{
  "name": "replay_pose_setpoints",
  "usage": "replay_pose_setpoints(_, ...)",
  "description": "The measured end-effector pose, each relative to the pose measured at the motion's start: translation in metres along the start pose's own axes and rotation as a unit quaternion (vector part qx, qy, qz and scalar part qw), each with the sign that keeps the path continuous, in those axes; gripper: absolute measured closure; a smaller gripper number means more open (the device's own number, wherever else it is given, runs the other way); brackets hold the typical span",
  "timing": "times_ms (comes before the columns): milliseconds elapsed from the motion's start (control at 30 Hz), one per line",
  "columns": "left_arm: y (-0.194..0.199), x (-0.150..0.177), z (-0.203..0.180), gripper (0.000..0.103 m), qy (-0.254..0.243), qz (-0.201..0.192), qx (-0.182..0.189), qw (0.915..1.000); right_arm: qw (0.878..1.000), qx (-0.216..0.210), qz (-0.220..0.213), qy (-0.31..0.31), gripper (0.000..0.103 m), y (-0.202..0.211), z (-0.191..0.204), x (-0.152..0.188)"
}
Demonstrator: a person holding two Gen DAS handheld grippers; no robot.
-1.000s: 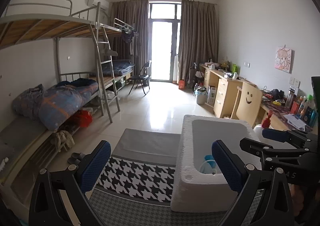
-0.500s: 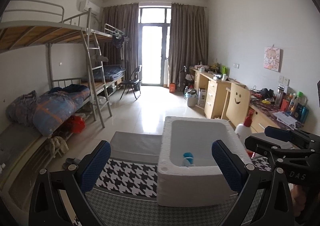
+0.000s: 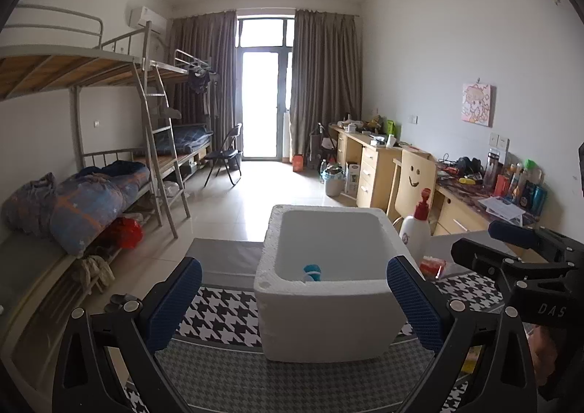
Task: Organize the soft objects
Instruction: 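Move both tools back from the box toward the yellow sponge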
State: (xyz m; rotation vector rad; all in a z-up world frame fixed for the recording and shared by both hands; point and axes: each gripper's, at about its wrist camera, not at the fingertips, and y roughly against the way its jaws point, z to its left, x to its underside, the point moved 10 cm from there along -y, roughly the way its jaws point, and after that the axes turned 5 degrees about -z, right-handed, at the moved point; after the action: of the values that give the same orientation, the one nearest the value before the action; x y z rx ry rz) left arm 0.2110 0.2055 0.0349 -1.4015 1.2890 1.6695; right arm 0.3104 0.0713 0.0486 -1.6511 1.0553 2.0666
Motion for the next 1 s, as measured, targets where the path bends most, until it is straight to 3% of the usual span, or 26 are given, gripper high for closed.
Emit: replay_pose_setpoints(1000,0.042,0.021,-0.061,0.001,-0.010,-0.021,0.064,0.9977,0.996,0.066,-0.053,0.015,0.014,0.073,-0.033,0.034)
